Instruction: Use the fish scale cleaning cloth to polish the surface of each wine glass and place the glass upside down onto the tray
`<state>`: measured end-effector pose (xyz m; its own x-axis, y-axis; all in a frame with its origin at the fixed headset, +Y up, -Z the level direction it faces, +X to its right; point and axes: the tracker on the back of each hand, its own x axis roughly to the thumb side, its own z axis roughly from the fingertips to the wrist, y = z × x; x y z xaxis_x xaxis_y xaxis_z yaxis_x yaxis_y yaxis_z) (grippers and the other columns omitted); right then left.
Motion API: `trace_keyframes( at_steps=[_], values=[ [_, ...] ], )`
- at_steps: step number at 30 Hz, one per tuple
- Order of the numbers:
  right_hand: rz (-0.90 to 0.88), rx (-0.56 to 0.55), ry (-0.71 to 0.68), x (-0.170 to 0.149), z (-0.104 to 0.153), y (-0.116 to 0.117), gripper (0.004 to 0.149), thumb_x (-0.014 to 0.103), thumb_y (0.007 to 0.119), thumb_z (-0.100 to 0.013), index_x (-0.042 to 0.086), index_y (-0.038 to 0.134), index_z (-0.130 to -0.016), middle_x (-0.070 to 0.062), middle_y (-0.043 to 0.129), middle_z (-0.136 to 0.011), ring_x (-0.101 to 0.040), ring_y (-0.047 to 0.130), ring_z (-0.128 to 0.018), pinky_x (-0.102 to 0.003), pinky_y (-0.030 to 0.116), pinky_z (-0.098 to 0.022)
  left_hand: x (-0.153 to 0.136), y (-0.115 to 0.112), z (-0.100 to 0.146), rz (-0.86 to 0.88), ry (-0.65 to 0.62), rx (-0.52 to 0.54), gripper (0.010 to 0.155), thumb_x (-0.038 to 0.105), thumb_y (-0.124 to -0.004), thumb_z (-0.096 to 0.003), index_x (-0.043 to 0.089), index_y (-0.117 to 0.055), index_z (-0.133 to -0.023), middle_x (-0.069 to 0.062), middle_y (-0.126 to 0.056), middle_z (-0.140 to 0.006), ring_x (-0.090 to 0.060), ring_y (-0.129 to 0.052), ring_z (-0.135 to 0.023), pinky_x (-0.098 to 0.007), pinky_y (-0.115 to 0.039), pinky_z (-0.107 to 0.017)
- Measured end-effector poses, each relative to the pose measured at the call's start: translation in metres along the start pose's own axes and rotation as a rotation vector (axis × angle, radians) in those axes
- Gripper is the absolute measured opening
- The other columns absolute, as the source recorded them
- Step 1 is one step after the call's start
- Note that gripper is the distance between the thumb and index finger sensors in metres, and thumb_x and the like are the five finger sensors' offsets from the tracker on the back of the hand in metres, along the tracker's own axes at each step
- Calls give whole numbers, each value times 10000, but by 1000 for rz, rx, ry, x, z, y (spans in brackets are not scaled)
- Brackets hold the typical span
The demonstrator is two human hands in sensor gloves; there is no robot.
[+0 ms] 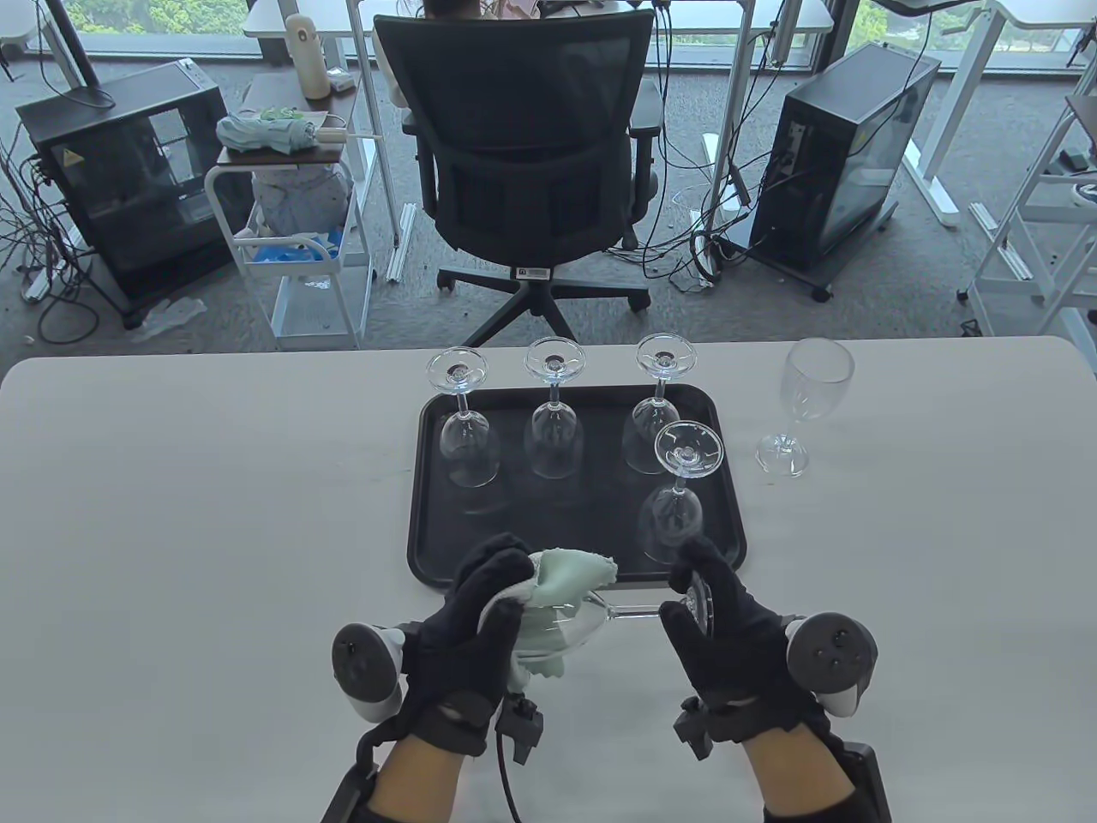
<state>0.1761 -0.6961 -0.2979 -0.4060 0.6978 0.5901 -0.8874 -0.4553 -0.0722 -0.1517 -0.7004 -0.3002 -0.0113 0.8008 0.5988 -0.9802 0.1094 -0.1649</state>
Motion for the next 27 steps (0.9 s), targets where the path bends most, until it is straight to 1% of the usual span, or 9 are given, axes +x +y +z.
trace_keyframes(
  at_steps=[4, 6, 8, 11, 13, 14, 17, 20, 27],
  values=[
    [200, -59, -293, 13, 2, -1, 890, 637, 785, -448, 278, 243, -1055, -188, 553, -1028, -347, 910, -585, -445, 869, -381, -6, 4, 0, 105, 64, 6, 571, 644, -681, -561, 312, -663, -1026, -73, -583, -1134, -393, -670, -980, -608, -807, -530],
    [237, -107, -329, 16, 2, -2, 874, 638, 774, -454, 274, 251, -1052, -184, 572, -1014, -320, 925, -586, -421, 891, -379, -7, 3, 0, 133, 65, 4, 570, 640, -678, -566, 309, -657, -1030, -73, -576, -1138, -396, -662, -984, -613, -800, -535],
    [137, -114, -223, 13, 1, 0, 790, 635, 738, -477, 277, 330, -1051, -192, 623, -952, -311, 919, -534, -393, 878, -333, -6, 1, 1, 104, 58, 8, 570, 646, -661, -567, 318, -646, -1033, -70, -568, -1141, -392, -661, -986, -604, -806, -536],
    [-74, -8, 150, 2, 1, 4, 802, 710, 665, -485, 226, 412, -1072, -214, 702, -891, -286, 930, -432, -370, 861, -243, -8, 2, 1, 65, 64, 9, 573, 642, -667, -561, 319, -650, -1034, -65, -568, -1145, -394, -653, -994, -610, -795, -549],
    [-161, 1, 183, 0, 3, 5, 823, 693, 698, -490, 196, 409, -1079, -239, 671, -909, -339, 903, -459, -420, 833, -272, -11, 8, 0, 44, 96, 3, 575, 628, -679, -564, 293, -666, -1031, -77, -603, -1134, -405, -678, -991, -621, -776, -580],
    [-83, -83, 180, 2, 4, 2, 832, 706, 686, -485, 189, 409, -1074, -224, 701, -895, -314, 919, -439, -396, 846, -252, -12, 13, 0, 42, 107, 6, 565, 610, -676, -570, 271, -677, -1022, -80, -630, -1120, -403, -687, -988, -632, -758, -596],
    [15, -135, 146, 17, 3, -8, 818, 713, 670, -505, 251, 312, -1077, -210, 696, -902, -297, 910, -455, -384, 842, -266, -13, 30, 1, 67, 102, 124, 542, 586, -690, -568, 226, -746, -968, -77, -735, -1053, -389, -767, -928, -638, -740, -615],
    [295, -200, 76, 39, -4, -14, 828, 730, 700, -505, 275, 284, -1059, -199, 673, -918, -282, 890, -478, -375, 831, -285, -10, 43, 1, 100, 93, 170, 525, 575, -691, -572, 212, -766, -944, -82, -769, -1015, -380, -804, -877, -615, -761, -588],
    [801, -44, 44, 64, -63, 45, 795, 720, 733, -502, 266, 292, -982, -194, 589, -951, -277, 853, -540, -380, 818, -330, -8, 58, 4, 123, 92, 237, 517, 576, -689, -576, 215, -773, -937, -80, -776, -1009, -376, -811, -868, -605, -767, -582]
  ],
)
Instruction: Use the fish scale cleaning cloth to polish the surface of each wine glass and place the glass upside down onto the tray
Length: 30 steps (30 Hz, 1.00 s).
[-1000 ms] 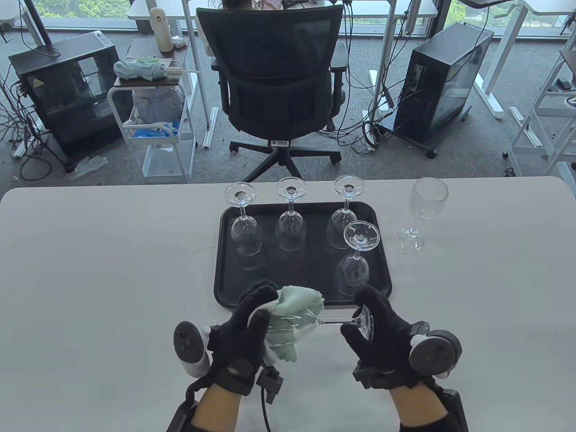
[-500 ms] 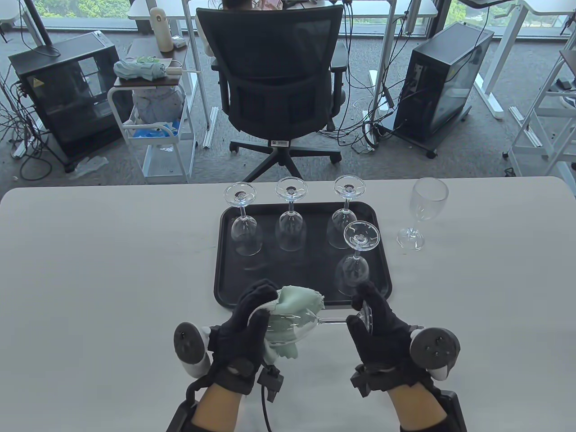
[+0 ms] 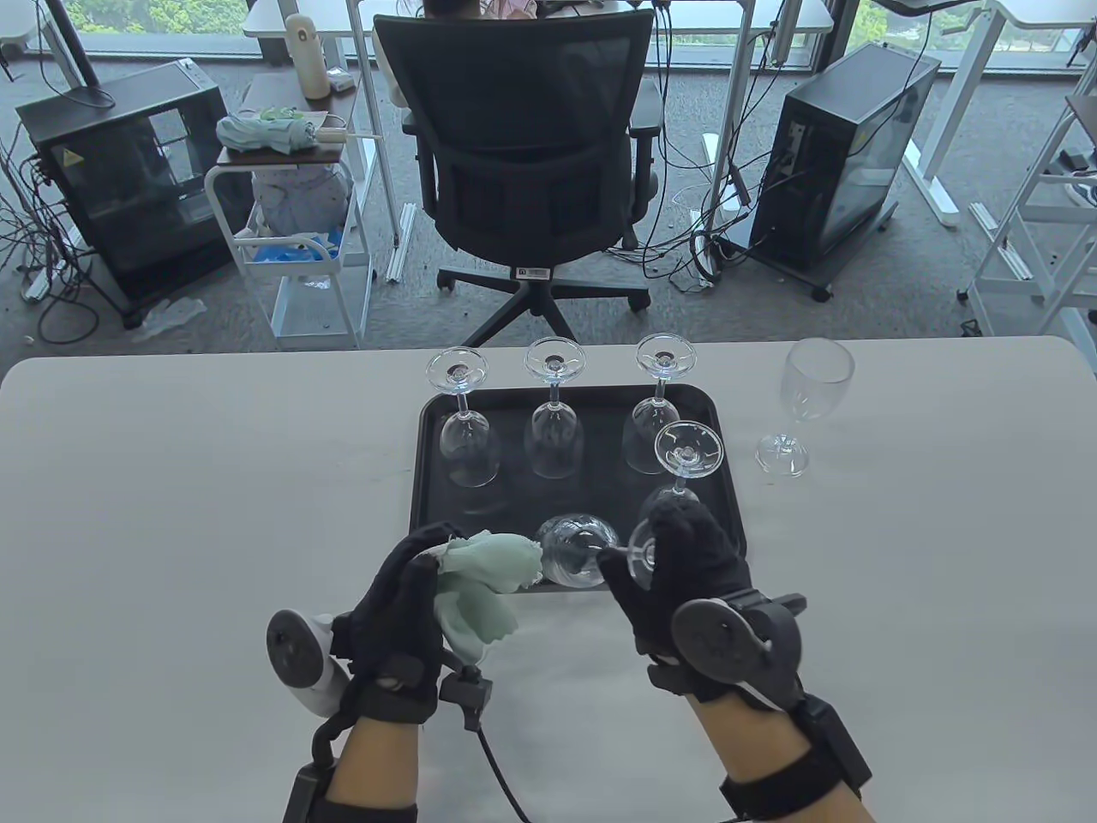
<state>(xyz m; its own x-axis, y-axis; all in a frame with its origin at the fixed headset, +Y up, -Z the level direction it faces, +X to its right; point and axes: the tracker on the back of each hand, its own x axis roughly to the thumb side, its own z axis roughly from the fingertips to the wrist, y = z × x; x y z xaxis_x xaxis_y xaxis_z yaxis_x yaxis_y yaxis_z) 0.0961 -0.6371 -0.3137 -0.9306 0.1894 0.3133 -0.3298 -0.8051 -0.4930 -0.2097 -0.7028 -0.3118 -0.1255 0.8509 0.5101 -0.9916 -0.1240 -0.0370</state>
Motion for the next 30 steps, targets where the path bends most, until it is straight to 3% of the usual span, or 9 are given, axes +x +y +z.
trace_keyframes(
  at_steps=[9, 15, 18, 20, 21, 22, 25, 27, 30],
  values=[
    [235, 182, 19, 52, -46, 53, 733, 696, 767, -488, 253, 422, -960, -211, 580, -963, -313, 847, -589, -423, 817, -372, -1, 8, 0, 33, 9, 24, 517, 579, -687, -578, 217, -772, -938, -76, -774, -1013, -375, -809, -873, -604, -766, -586],
    [289, 263, 80, 61, -64, 60, 696, 635, 776, -499, 286, 485, -1026, -200, 480, -1092, -443, 735, -865, -532, 774, -537, 1, 10, -1, 53, 6, 32, 521, 583, -680, -580, 223, -762, -947, -72, -767, -1020, -372, -805, -881, -604, -764, -591],
    [286, 359, 157, 57, -66, 63, 770, 690, 746, -481, 337, 449, -1098, -153, 338, -1156, -475, 533, -977, -591, 673, -614, 2, 10, -1, 60, 5, 34, 521, 583, -679, -581, 223, -761, -948, -71, -766, -1022, -372, -803, -883, -603, -762, -593],
    [246, 333, 155, 55, -66, 57, 765, 689, 753, -477, 314, 491, -1091, -162, 323, -1154, -478, 534, -972, -588, 670, -617, 2, 10, -1, 63, 4, 34, 520, 583, -678, -582, 224, -759, -949, -70, -765, -1024, -372, -801, -886, -604, -760, -596],
    [240, 329, 158, 54, -65, 50, 802, 701, 757, -472, 339, 418, -1102, -163, 293, -1155, -477, 526, -977, -589, 666, -621, 1, 10, -1, 65, 5, 33, 521, 583, -677, -582, 223, -759, -949, -70, -764, -1024, -374, -801, -886, -604, -761, -595],
    [213, 302, 161, 52, -64, 39, 810, 709, 759, -469, 374, 377, -1101, -160, 300, -1156, -469, 553, -971, -579, 677, -620, 1, 10, -1, 65, 4, 32, 520, 582, -677, -583, 224, -758, -950, -70, -763, -1026, -373, -800, -887, -604, -759, -596],
    [60, 220, 191, 39, -69, 3, 799, 680, 753, -484, 316, 399, -1101, -171, 373, -1146, -451, 619, -940, -558, 703, -609, 1, 10, -1, 61, 5, 33, 521, 582, -674, -583, 224, -758, -952, -71, -763, -1027, -374, -799, -889, -605, -759, -597],
    [-173, 142, 276, 13, -76, -34, 808, 686, 752, -487, 307, 391, -1103, -169, 388, -1146, -446, 611, -948, -557, 697, -618, 1, 10, -1, 63, 4, 33, 520, 578, -670, -585, 221, -758, -954, -72, -761, -1029, -376, -798, -891, -607, -758, -597],
    [-395, 35, 423, -40, -84, -71, 853, 692, 763, -483, 296, 331, -1103, -156, 351, -1152, -439, 543, -982, -575, 655, -644, 1, 11, -1, 64, -1, 36, 517, 570, -658, -589, 219, -753, -958, -72, -757, -1033, -377, -795, -895, -609, -755, -601]
  ],
)
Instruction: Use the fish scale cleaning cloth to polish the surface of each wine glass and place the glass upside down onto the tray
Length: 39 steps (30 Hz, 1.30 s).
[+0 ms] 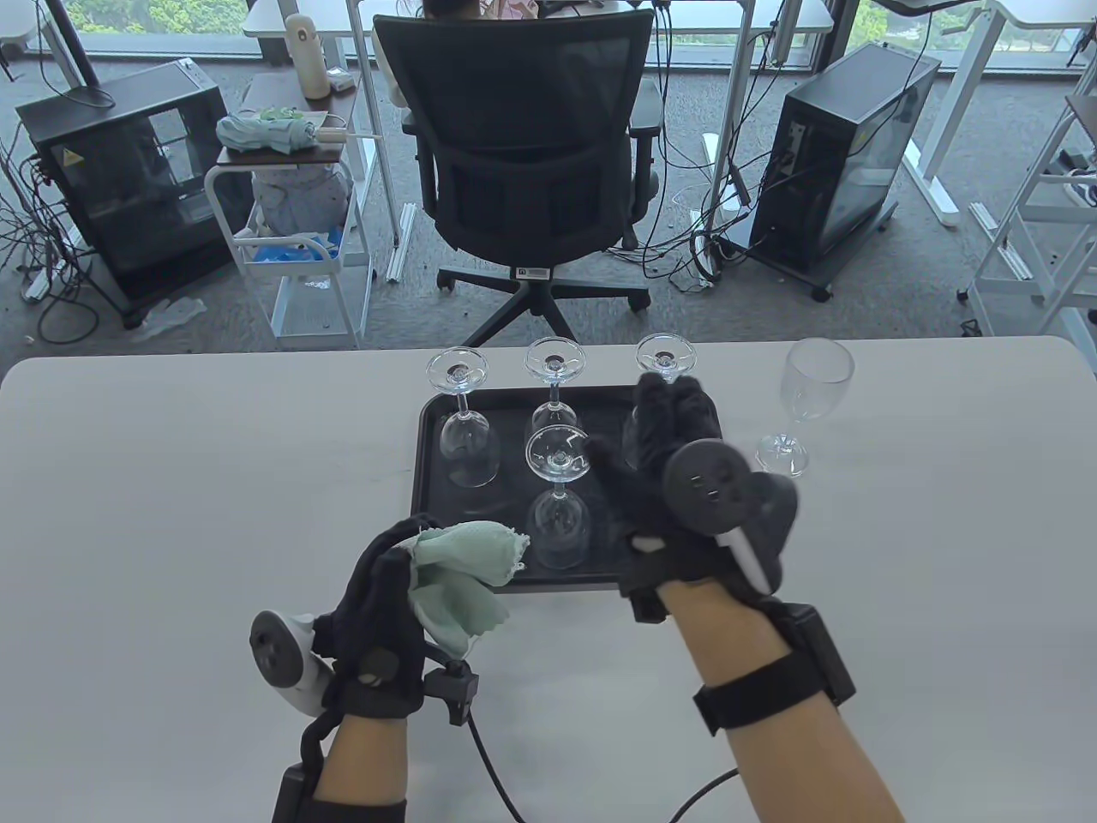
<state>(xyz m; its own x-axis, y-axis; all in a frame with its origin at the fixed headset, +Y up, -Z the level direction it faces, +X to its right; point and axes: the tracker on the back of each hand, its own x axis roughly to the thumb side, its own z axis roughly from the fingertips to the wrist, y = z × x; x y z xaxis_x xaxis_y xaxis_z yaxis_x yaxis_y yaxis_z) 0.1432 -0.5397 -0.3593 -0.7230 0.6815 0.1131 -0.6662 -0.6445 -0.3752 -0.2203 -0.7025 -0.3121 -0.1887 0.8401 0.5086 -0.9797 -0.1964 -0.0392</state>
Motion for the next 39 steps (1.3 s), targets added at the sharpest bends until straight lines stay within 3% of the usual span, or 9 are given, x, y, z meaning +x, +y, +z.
trace_keyframes(
  at_steps=[2, 5, 9, 12, 22, 26, 32, 35, 39],
  values=[
    [-47, -101, 127, -46, -20, -30, 900, 702, 775, -470, 292, 272, -1095, -146, 308, -1153, -432, 494, -999, -580, 622, -665, 1, 1, 0, 7, -4, 6, 515, 563, -651, -592, 218, -749, -962, -72, -754, -1037, -379, -790, -900, -611, -752, -604],
    [7, -113, 322, -120, -31, -37, 1006, 714, 802, -450, 263, 151, -1069, -143, 193, -1144, -443, 358, -1020, -612, 527, -691, 1, 1, 0, 7, -4, 1, 516, 559, -646, -594, 216, -747, -965, -76, -749, -1040, -380, -786, -903, -612, -746, -609],
    [-51, 75, 614, -239, -20, 6, 1091, 711, 852, -424, 233, 94, -1047, -174, 149, -1128, -488, 246, -1005, -662, 440, -687, 1, -1, 1, -16, -8, -2, 518, 550, -638, -595, 209, -740, -972, -80, -740, -1048, -388, -774, -911, -618, -738, -615],
    [-40, 133, 691, -276, -25, 32, 1098, 688, 898, -403, 243, 132, -1053, -174, 190, -1131, -493, 238, -1002, -671, 423, -686, 1, -3, 2, -7, -13, 19, 518, 545, -633, -592, 208, -744, -969, -81, -745, -1046, -388, -780, -910, -616, -747, -607],
    [-81, 215, 737, -291, -85, 78, 1051, 674, 904, -402, 283, 205, -1084, -163, 193, -1143, -474, 136, -991, -690, 326, -686, 8, -3, 1, -11, -28, -1, 520, 538, -624, -596, 204, -733, -979, -81, -729, -1060, -393, -758, -931, -629, -724, -630],
    [-155, 127, 759, -298, -98, 94, 992, 658, 898, -413, 296, 274, -1094, -165, 220, -1144, -474, 123, -978, -693, 295, -661, 8, 0, 1, -12, -24, 7, 520, 538, -625, -596, 204, -734, -979, -80, -728, -1061, -392, -756, -932, -629, -722, -634],
    [-157, 43, 809, -297, -112, 108, 743, 593, 902, -439, 355, 544, -1045, -156, 302, -1144, -461, 154, -983, -669, 273, -654, 8, 7, 1, -20, -21, 33, 519, 539, -624, -597, 206, -733, -980, -80, -727, -1062, -391, -753, -935, -629, -720, -637],
    [-107, -56, 847, -297, -112, 108, 474, 493, 853, -480, 350, 744, -919, -148, 453, -1115, -444, 262, -991, -647, 348, -664, 9, 10, 1, -34, -16, 44, 519, 540, -624, -599, 207, -732, -981, -79, -726, -1063, -391, -753, -935, -628, -719, -637],
    [-148, -109, 826, -300, -104, 102, 421, 443, 861, -470, 359, 787, -875, -134, 577, -1079, -439, 374, -990, -637, 404, -666, 9, 11, 2, -37, -14, 53, 518, 540, -625, -597, 208, -732, -981, -77, -726, -1063, -391, -753, -935, -629, -718, -638]
  ],
)
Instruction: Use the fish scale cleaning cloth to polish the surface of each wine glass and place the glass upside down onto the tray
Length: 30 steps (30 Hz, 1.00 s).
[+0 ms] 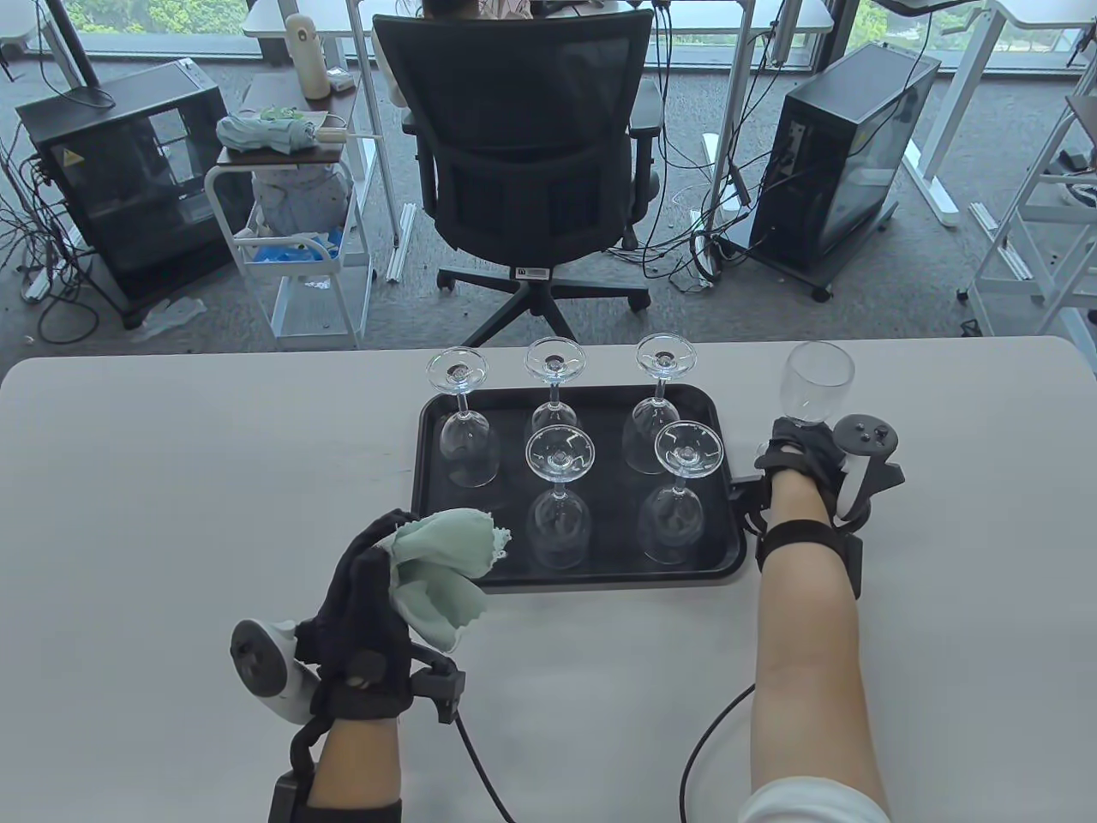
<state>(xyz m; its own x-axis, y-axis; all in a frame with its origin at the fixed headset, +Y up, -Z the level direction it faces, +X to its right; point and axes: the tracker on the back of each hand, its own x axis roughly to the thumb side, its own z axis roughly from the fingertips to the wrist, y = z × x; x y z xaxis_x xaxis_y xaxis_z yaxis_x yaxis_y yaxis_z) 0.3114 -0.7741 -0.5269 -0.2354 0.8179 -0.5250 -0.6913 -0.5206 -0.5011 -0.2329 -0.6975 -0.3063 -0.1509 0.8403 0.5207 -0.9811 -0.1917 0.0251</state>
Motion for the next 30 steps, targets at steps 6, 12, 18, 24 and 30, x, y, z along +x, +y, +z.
trace_keyframes(
  at_steps=[6, 12, 18, 24, 30],
  values=[
    [-100, 25, -326, -7, 11, -43, 446, 401, 838, -472, 328, 737, -900, -90, 889, -856, -381, 659, -945, -690, 474, -652, -9, -3, 1, -25, 23, -6, 517, 542, -623, -597, 209, -736, -977, -77, -732, -1059, -387, -761, -930, -625, -727, -631],
    [-112, 42, -754, -17, 60, -102, 461, 358, 845, -479, 346, 713, -920, -84, 867, -833, -351, 748, -887, -700, 577, -637, -16, -12, 2, -16, 46, -36, 517, 541, -624, -597, 208, -738, -976, -81, -737, -1055, -388, -765, -927, -626, -731, -626],
    [400, -79, -1226, -18, 147, -131, 486, 372, 883, -479, 352, 726, -938, -71, 868, -823, -327, 754, -862, -618, 636, -578, -16, -22, 3, 12, 43, -61, 521, 542, -624, -596, 207, -734, -982, -78, -730, -1062, -389, -756, -934, -630, -722, -632],
    [814, -130, -1346, -22, 241, -97, 487, 399, 900, -457, 357, 766, -924, -44, 908, -797, -307, 807, -836, -578, 681, -562, -12, -32, 5, 5, 24, -87, 522, 542, -618, -596, 218, -715, -994, -74, -708, -1076, -388, -729, -955, -638, -700, -647],
    [746, -104, -1392, -16, 306, -60, 486, 397, 908, -446, 354, 781, -913, -44, 920, -783, -308, 821, -823, -574, 688, -557, -10, -47, 9, -10, 14, -131, 527, 547, -618, -593, 237, -696, -1013, -69, -671, -1105, -388, -672, -994, -660, -652, -676]
  ],
)
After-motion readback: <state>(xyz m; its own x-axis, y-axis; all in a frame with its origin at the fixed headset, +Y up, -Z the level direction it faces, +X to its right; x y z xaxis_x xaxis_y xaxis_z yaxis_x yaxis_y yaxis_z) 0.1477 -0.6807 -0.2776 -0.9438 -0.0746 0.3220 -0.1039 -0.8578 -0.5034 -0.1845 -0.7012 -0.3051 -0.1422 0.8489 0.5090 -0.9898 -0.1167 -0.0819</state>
